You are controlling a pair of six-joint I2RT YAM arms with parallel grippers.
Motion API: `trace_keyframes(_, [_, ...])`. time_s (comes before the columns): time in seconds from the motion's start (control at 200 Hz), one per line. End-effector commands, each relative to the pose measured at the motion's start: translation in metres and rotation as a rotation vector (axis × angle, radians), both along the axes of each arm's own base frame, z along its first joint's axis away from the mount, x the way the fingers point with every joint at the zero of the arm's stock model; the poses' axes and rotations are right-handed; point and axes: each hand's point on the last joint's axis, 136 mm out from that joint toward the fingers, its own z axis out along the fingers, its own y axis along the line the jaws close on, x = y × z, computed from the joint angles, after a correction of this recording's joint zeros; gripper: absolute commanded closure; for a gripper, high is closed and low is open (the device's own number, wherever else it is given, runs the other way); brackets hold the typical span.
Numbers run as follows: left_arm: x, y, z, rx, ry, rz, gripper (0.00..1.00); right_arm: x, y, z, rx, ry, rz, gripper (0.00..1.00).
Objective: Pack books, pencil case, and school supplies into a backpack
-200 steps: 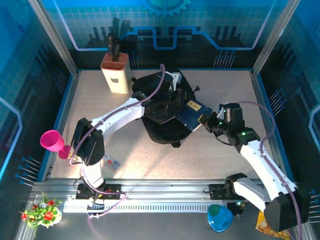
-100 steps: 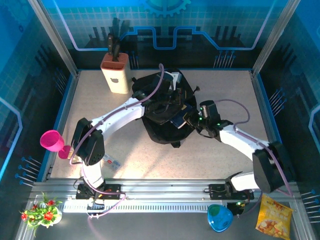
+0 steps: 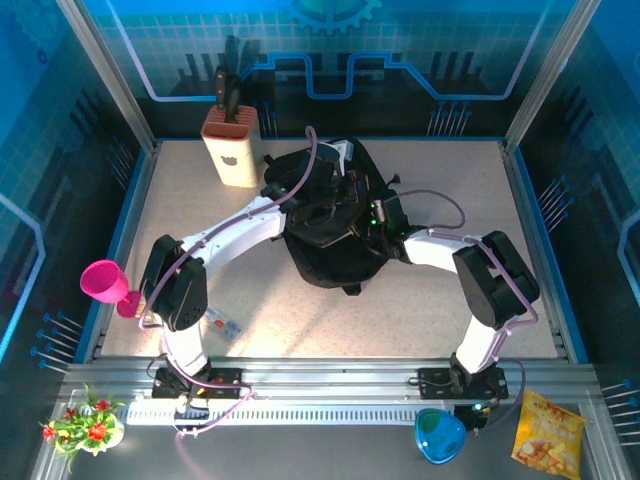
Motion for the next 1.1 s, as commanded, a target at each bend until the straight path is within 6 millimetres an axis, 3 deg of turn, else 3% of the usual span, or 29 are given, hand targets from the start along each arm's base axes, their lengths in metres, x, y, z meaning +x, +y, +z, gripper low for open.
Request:
trace_keyframes(0.0, [0.003,0.004,0.063,-0.136,-0.128,0.028,1.0,-0.002,0.007,0.006,0.046,0.004,0.008,0.67])
trace_keyframes(0.13, [0.007,0.006,0.058,-0.142,-0.112,0.042,1.0,-0.013,-0.001,0.031,0.057,-0.031,0.027,0.49])
trace_keyframes(0.15, [0.008,0.006,0.058,-0.143,-0.11,0.043,1.0,-0.021,-0.006,0.024,0.05,-0.013,0.03,0.47])
trace_keyframes(0.215, [0.009,0.007,0.055,-0.143,-0.102,0.047,1.0,-0.032,-0.014,0.036,0.064,-0.033,0.041,0.41])
trace_keyframes(0.445, [0.009,0.008,0.03,-0.116,-0.047,0.048,0.96,-0.078,-0.066,0.058,-0.001,-0.001,-0.026,0.3])
trace_keyframes(0.5, [0.008,0.011,0.019,-0.097,-0.022,0.056,0.89,-0.086,-0.082,0.062,-0.037,-0.007,-0.064,0.28])
trace_keyframes(0.575, [0.004,0.016,0.004,-0.065,0.015,0.068,0.66,-0.094,-0.107,0.072,-0.099,-0.037,-0.116,0.23])
trace_keyframes(0.635, [-0.002,0.024,-0.007,-0.039,0.044,0.08,0.55,-0.099,-0.12,0.081,-0.141,-0.066,-0.137,0.21])
trace_keyframes(0.725, [-0.008,0.044,-0.022,-0.002,0.081,0.114,0.45,-0.102,-0.131,0.096,-0.203,-0.123,-0.13,0.18])
trace_keyframes(0.835, [-0.017,0.078,-0.045,0.037,0.133,0.178,0.4,-0.099,-0.129,0.107,-0.25,-0.18,-0.076,0.16])
trace_keyframes(0.981, [-0.029,0.131,-0.08,0.076,0.216,0.297,0.39,-0.094,-0.114,0.103,-0.258,-0.148,0.024,0.14])
trace_keyframes(1.096, [-0.038,0.168,-0.107,0.084,0.28,0.387,0.39,-0.094,-0.107,0.089,-0.243,-0.099,0.055,0.14])
